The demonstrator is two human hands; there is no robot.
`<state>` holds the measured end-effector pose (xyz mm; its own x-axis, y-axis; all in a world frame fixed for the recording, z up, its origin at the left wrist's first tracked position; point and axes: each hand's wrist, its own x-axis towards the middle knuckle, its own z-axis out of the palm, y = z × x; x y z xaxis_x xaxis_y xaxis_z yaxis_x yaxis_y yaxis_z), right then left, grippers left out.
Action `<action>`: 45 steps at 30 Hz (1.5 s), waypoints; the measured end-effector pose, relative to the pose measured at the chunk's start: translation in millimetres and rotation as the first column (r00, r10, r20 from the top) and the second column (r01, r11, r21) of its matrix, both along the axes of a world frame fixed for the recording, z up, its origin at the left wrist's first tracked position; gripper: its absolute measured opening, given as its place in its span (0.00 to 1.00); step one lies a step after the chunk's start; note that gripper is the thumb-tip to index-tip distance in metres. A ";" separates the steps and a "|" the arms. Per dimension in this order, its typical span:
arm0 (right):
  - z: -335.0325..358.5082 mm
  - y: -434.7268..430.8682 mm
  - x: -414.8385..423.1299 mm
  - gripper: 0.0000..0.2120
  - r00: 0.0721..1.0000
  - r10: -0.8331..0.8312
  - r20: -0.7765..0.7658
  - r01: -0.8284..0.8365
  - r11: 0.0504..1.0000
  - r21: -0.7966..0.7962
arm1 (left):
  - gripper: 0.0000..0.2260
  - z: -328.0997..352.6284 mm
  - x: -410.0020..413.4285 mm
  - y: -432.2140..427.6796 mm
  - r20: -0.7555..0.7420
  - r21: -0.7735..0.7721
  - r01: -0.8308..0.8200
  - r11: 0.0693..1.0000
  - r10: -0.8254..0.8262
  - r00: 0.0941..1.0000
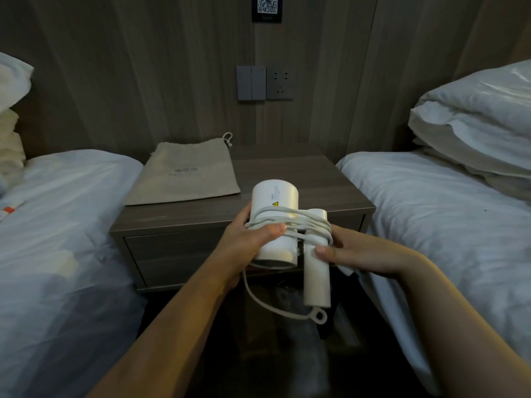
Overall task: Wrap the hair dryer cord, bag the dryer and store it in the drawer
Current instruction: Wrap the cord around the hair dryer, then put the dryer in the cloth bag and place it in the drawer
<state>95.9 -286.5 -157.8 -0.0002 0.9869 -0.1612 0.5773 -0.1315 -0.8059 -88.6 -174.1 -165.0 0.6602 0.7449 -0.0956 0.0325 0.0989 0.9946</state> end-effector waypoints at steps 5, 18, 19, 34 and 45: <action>-14.4 9.7 -7.9 0.22 0.936 -0.111 -0.333 0.138 0.989 0.057 | 0.30 -3.0 -1.6 0.2 0.021 0.055 0.017 0.998 -0.018 1.000; -6.5 25.5 -11.6 0.09 0.730 -0.343 -0.591 0.454 0.890 0.043 | 0.19 10.0 8.9 11.1 0.137 0.165 -0.079 0.983 0.056 0.989; -4.8 28.2 -10.3 0.08 0.715 -0.359 -0.601 0.478 0.877 0.045 | 0.14 11.9 12.6 19.4 0.160 0.203 -0.199 0.959 0.168 0.973; 12.4 32.4 16.2 0.07 0.367 -0.374 -0.852 0.631 0.773 -0.068 | 0.25 -20.2 36.1 106.7 -0.548 0.831 0.431 0.351 0.388 0.741; 18.6 10.3 22.3 0.06 0.314 -0.375 -0.872 0.647 0.757 -0.092 | 0.20 22.3 -5.4 99.0 -0.588 0.809 0.247 0.534 0.735 0.337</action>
